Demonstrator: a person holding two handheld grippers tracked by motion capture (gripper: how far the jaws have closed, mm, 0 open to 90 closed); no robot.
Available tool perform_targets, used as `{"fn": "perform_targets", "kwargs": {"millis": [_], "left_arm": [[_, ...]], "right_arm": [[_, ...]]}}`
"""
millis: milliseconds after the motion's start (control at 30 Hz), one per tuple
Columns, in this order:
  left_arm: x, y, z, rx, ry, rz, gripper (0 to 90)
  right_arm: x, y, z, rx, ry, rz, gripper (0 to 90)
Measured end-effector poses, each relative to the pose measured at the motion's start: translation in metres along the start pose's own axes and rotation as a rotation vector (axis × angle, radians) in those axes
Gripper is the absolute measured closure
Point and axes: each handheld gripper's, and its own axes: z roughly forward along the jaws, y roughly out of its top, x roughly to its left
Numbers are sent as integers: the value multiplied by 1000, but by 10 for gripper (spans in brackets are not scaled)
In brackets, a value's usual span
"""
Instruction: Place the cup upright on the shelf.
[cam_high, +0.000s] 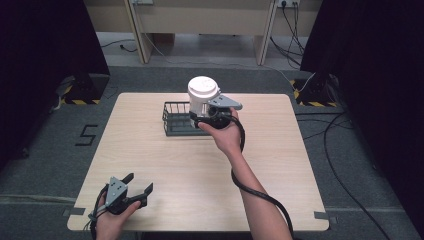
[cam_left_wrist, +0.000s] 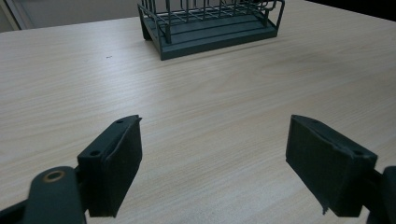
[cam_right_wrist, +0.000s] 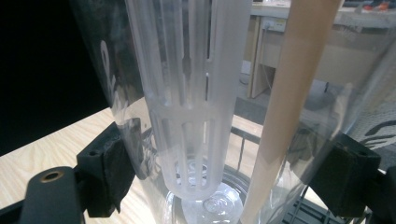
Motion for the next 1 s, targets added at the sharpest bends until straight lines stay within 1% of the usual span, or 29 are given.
{"fn": "perform_targets", "kwargs": {"millis": [200,267,667,833,1000], "left_arm": [[0,0,0,0,2,-1,181],[0,0,0,1,4,0,181],[1,0,0,0,4,-3,181],[0,0,1,-1,3,-3,180],[1,0,0,-2,5,-1,180]], "right_arm": [[-2,5,5,1,-13,-4,187],[-4,7,9,3,-18,6,186],[-7,15,22,1,-38,19,186],[-8,15,26,8,-44,25,186],[-10,14,34,18,-56,34,186]]}}
